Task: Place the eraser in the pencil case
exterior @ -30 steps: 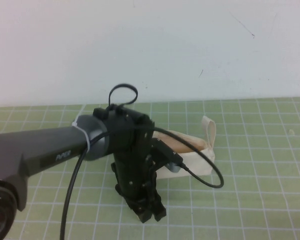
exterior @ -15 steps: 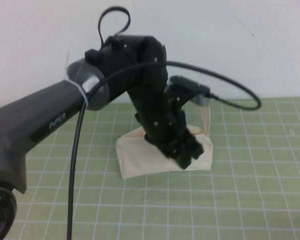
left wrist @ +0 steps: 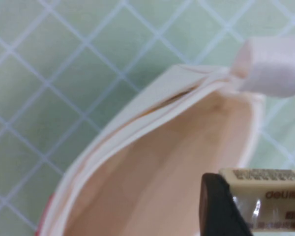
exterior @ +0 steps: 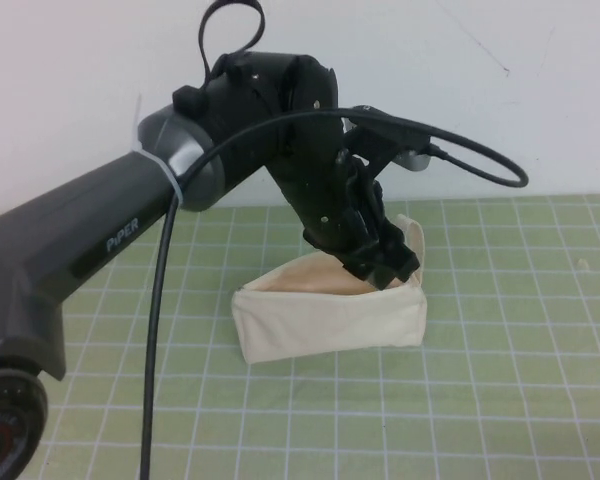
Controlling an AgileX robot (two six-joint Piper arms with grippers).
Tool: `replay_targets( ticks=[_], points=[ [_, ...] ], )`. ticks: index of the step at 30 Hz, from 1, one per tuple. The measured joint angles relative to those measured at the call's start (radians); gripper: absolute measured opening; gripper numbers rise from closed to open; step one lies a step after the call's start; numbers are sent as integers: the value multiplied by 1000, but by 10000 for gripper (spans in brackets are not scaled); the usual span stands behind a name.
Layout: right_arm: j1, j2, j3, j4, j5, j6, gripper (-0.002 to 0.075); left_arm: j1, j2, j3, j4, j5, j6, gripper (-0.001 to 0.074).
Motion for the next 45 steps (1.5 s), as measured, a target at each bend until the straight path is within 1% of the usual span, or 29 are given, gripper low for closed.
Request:
replay_targets(
  ticks=[12, 15, 17, 19, 22, 25, 27, 28, 29, 32, 34, 36, 41, 43, 45],
  points=[
    [0, 0, 0, 0, 0, 0, -1, 0, 65, -1, 96, -20, -23, 288],
    [0, 0, 0, 0, 0, 0, -1, 0, 65, -1, 97, -25, -25, 321],
    [0, 0, 0, 0, 0, 0, -1, 0, 65, -2, 97, -29, -27, 368],
    [0, 0, 0, 0, 0, 0, -1, 0, 65, -5, 108, -29, -31, 391],
    [0, 0, 0, 0, 0, 0, -1, 0, 65, -5, 140, -29, -59, 407],
    [0, 0, 0, 0, 0, 0, -1, 0, 61, -5, 178, -29, -82, 408],
    [0, 0, 0, 0, 0, 0, -1, 0, 55, -5, 199, -24, -99, 380],
    [0, 0, 0, 0, 0, 0, -1, 0, 50, -7, 210, -19, -106, 345],
    [0, 0, 0, 0, 0, 0, -1, 0, 39, -7, 222, -14, -112, 297],
    [0, 0, 0, 0, 0, 0, -1, 0, -2, -7, 250, -10, -122, 110],
    [0, 0, 0, 0, 0, 0, -1, 0, -53, -7, 268, -14, -131, 50],
    [0, 0, 0, 0, 0, 0, -1, 0, -120, -7, 282, -27, -143, 21],
    [0, 0, 0, 0, 0, 0, -1, 0, -299, -7, 307, -74, -170, 4],
    [0, 0, 0, 0, 0, 0, -1, 0, -372, 12, 316, -128, -175, 2],
    [0, 0, 0, 0, 0, 0, -1, 0, -466, 66, 332, -199, -182, 1]
  ],
)
